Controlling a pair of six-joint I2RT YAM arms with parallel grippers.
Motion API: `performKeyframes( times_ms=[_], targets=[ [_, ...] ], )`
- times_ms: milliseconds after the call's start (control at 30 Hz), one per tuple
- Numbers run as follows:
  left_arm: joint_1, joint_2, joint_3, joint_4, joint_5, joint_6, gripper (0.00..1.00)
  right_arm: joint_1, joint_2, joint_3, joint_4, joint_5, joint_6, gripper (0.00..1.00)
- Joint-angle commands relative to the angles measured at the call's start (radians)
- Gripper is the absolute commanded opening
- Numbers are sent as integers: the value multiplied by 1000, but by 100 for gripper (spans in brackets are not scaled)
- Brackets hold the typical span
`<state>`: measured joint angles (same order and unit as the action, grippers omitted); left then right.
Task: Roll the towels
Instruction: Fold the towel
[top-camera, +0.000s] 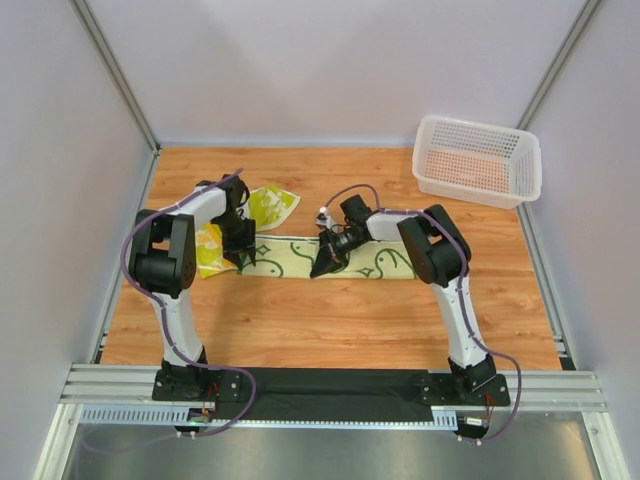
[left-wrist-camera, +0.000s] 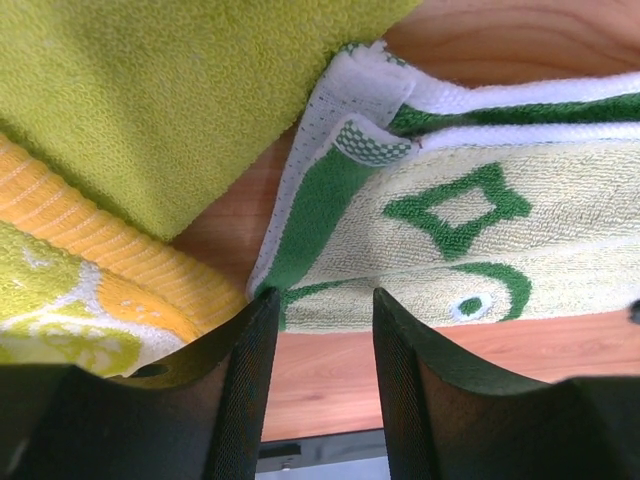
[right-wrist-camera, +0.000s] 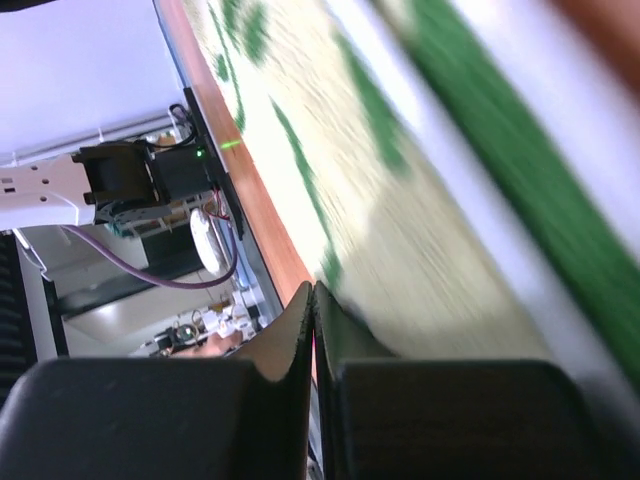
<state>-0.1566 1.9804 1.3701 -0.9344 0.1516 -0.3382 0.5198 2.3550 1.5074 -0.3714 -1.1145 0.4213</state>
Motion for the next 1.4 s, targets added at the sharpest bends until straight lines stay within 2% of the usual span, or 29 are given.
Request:
performKeyframes(
  times_ms=[0,533,700,1100,1367],
  targets=[
    [19,41,-3,13,-149,56,50,-64,-57,-111,2,65,7,0],
    [19,55,66,-26,-138,22,51,-129,-329,-303,-104,234,-85,0],
    [19,61,95,-41,-126,19,51,-147,-349,-374,-97,272,-85,0],
    [19,67,107,-49,-132,34,51,-329,-367,-502,-77,263,-107,0],
    [19,72,115,-50,-121,33,51,-397,-438,-638,-58,347,-102,0]
  ],
)
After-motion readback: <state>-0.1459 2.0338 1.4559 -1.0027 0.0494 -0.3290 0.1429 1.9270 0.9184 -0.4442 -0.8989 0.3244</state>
